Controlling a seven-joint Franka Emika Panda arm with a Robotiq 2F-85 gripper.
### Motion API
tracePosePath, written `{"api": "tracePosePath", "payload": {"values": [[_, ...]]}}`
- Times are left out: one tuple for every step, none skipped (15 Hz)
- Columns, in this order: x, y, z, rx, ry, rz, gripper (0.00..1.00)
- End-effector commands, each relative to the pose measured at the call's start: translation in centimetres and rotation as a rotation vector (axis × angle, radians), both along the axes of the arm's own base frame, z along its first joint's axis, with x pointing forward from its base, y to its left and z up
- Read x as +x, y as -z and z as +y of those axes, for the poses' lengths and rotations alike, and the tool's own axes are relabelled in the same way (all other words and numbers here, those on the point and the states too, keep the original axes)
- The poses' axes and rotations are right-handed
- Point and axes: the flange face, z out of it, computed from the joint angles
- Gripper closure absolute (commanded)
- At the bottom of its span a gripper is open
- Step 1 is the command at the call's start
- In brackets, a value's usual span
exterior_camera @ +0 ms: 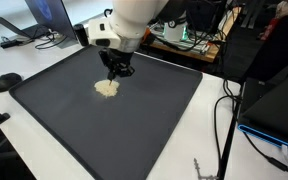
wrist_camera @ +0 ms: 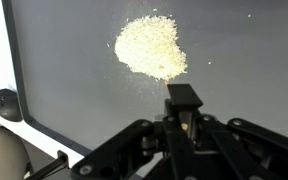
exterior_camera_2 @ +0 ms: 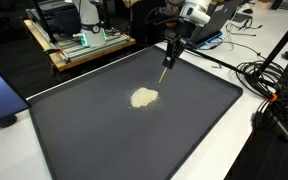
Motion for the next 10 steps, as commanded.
{"api": "tracePosePath", "payload": {"values": [[0.8, 0.3, 3.1, -0.129, 0.016, -0.013, 0.97], [0.9, 0.7, 4.0, -0.162, 0.019, -0.015, 0.97], [1.1, 1.2, 4.8, -0.195, 0.021, -0.021, 0.97], [1.5, 1.8, 5.7, -0.232, 0.029, -0.032, 0.97], [1.7, 2.3, 6.3, -0.257, 0.032, -0.03, 0.97], [2.1, 3.1, 6.9, -0.281, 0.04, -0.029, 0.97], [2.5, 3.7, 7.4, -0.301, 0.05, -0.023, 0.97], [2.8, 4.4, 7.7, -0.321, 0.058, -0.017, 0.97], [3.1, 5.2, 7.9, -0.337, 0.07, -0.006, 0.97], [3.5, 5.8, 7.9, -0.351, 0.086, -0.002, 0.97]]}}
